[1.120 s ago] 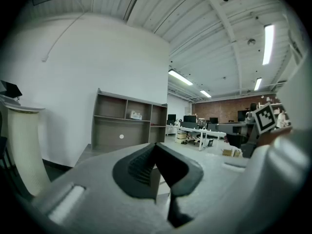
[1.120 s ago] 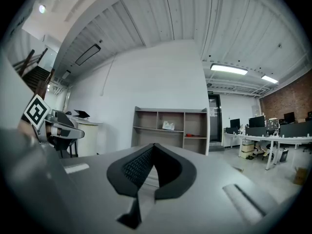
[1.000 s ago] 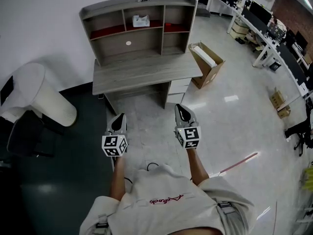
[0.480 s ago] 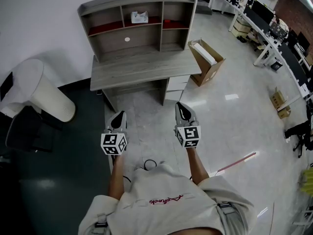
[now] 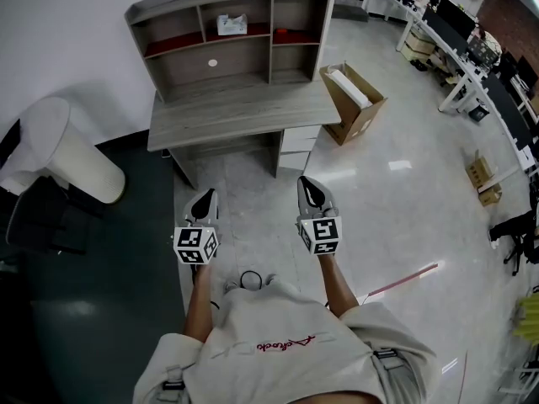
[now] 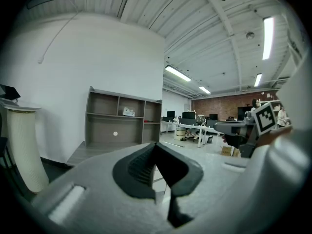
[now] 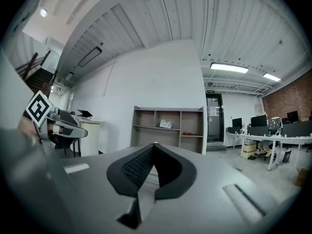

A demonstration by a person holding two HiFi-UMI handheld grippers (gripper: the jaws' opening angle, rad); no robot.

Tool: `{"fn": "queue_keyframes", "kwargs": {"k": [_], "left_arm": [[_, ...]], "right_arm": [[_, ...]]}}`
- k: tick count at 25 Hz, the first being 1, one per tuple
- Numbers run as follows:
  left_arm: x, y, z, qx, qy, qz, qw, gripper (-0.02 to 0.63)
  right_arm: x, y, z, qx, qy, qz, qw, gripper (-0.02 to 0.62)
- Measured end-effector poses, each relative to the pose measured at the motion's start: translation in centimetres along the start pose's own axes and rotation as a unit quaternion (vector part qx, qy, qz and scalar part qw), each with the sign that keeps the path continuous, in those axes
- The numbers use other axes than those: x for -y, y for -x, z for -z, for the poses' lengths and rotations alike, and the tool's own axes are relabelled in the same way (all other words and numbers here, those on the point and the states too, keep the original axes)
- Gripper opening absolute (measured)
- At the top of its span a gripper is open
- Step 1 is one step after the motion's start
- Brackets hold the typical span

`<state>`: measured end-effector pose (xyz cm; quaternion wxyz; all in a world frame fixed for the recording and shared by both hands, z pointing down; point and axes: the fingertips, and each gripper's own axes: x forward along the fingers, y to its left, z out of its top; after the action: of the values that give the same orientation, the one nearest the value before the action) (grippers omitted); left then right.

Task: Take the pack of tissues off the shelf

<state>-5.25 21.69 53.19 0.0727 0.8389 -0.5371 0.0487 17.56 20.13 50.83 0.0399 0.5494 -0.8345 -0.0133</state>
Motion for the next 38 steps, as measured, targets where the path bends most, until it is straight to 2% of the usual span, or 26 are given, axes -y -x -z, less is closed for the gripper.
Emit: {"fn": "queue_keyframes", "kwargs": {"k": [12, 20, 27, 38], "left_arm": [[1.6, -1.6, -0.3, 0.007, -0.008, -0.020, 0.9997, -0.002], [0.3, -4.2, 0.0, 0.003, -0.005, -0.022, 0.9997, -0.002], [-3.5, -9.0, -1.1, 0.008, -0.002, -0.021, 0.9997, -0.002], [-11.4, -19.7, -4.4, 0.018, 0.007, 0.009, 0.9998, -0.002]], "right_arm": [[2.0, 0.1, 1.2, 0.003, -0.012, -0.023, 1.000, 0.008], [2.2, -3.4, 1.5, 0.002, -0.010, -0.037, 0.999, 0.008], [3.4, -8.9, 1.6, -0.002, -0.007, -0.031, 0.999, 0.007], [5.7, -21.4, -0.7, -0.003, 0.009, -0.009, 1.000, 0.008]]}}
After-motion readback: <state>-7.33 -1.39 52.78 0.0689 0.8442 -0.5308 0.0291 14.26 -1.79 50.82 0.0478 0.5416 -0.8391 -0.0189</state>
